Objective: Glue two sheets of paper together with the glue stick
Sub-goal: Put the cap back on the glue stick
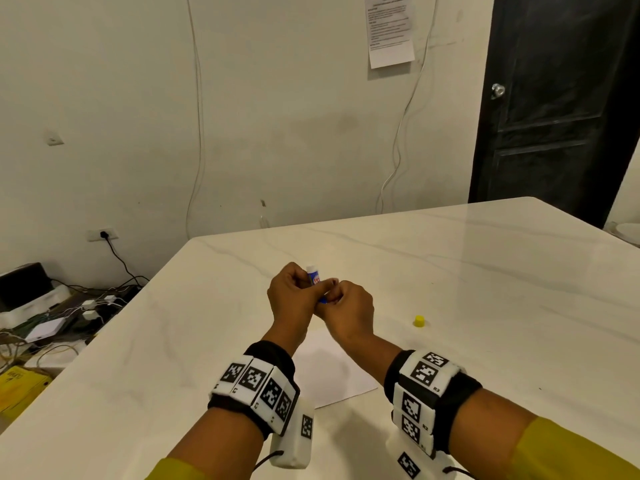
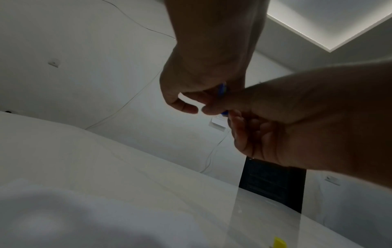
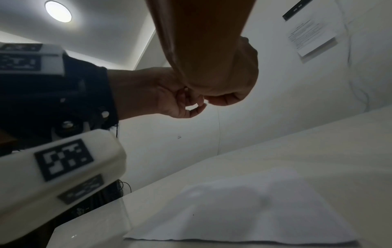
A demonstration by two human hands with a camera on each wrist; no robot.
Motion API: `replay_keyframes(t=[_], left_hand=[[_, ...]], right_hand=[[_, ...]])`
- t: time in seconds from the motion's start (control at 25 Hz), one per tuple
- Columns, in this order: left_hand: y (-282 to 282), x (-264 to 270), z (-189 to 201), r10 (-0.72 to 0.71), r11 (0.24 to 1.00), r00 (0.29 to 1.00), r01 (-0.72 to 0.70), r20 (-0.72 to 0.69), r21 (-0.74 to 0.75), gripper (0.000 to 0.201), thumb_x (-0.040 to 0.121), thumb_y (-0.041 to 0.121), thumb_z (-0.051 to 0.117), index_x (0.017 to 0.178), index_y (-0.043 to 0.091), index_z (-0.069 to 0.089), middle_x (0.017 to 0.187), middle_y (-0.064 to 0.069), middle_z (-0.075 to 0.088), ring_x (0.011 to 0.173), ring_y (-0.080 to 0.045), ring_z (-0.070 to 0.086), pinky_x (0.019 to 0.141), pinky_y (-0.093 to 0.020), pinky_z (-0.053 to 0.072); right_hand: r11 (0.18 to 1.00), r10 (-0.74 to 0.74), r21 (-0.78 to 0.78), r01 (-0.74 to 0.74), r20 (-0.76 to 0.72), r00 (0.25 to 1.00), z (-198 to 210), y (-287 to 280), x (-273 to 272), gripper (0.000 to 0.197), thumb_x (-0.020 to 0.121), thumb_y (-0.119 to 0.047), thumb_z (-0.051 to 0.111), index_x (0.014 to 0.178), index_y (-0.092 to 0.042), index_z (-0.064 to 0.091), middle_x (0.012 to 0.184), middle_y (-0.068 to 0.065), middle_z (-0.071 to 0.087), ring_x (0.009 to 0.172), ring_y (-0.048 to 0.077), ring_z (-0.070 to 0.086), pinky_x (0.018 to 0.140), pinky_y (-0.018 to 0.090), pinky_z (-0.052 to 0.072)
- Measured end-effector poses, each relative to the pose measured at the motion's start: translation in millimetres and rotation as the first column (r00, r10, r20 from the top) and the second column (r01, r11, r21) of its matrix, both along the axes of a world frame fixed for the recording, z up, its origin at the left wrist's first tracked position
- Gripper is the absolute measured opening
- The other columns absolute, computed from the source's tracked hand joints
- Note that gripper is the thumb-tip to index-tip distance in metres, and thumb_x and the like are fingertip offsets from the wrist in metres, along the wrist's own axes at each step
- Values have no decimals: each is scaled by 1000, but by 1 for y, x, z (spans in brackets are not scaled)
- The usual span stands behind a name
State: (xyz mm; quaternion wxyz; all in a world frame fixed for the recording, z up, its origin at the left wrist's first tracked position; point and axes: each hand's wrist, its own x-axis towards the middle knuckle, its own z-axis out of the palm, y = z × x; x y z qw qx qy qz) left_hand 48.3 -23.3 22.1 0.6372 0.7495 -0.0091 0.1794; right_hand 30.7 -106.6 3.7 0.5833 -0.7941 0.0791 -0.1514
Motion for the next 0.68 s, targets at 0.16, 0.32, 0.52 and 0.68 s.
replay_keyframes(t=[0.16,0.32,0.52,0.68], left_hand=[[-3,0,4,185,964,982,-189,41,187,57,61,30,86,57,18,31,52,3,38,48,-14,34,50,-27,33],[8,-3,-1,221,951,973,-230,66,207,50,65,31,84,61,23,34,56,5,44,51,-14,41,51,-25,36],[25,2,-14,21,998,997,-26,-73,-64,37,79,16,74,68,20,39,73,-6,50,60,-27,58,57,-36,56],[27,-2,-26,-157,985,975,167,-160,49,35,86,20,67,71,17,36,60,-8,54,46,-17,44,41,-20,38]], right_hand=[[995,-29,-99,34,48,998,0,11,-6,25,75,-18,75,72,-14,51,67,-3,52,64,16,50,60,30,45],[941,267,-187,-281,-98,959,-2,-8,2,27,71,-21,80,86,-14,60,79,-1,57,76,17,56,75,34,50],[509,38,-708,-490,-550,834,-27,-80,28,48,92,-19,44,140,-19,40,148,13,26,133,41,28,111,47,31],[472,-97,-730,-494,-600,794,-54,-125,36,42,95,-13,32,136,-9,42,145,15,33,132,38,35,112,42,33]])
